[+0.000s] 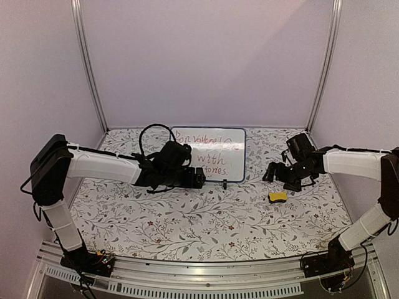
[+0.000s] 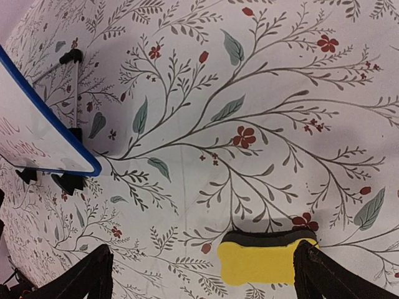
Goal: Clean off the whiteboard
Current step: Move the whiteboard eraser to the center of the board, then pick up the whiteboard eraser from the center of the board, then rotate the whiteboard at the center of the board.
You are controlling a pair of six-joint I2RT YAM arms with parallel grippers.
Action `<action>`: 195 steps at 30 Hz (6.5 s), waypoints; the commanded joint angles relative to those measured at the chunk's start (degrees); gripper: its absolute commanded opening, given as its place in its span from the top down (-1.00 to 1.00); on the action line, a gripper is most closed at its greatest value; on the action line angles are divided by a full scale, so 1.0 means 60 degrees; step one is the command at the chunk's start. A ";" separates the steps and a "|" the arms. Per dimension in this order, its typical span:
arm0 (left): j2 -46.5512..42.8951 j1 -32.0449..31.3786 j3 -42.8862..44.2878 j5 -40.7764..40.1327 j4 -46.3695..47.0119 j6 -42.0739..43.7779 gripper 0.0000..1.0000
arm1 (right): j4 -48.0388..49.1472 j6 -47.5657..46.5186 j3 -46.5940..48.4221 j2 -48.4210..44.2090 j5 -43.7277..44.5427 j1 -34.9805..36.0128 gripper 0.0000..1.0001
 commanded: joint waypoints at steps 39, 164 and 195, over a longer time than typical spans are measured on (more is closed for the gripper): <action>-0.1775 -0.0048 -0.0747 -0.1690 0.0174 0.0245 -0.99 | -0.1257 -0.2772 0.2249 0.1772 -0.1097 0.1892 -0.97; -0.2867 0.0912 -0.0998 -0.1659 -0.0004 0.0666 -0.99 | -0.1349 -0.3039 0.4040 0.3508 0.2477 0.4801 0.78; 0.1355 0.6718 0.3188 0.9747 0.1410 0.3312 -0.94 | 0.0826 -0.4158 0.3616 0.0360 0.2908 0.4061 0.78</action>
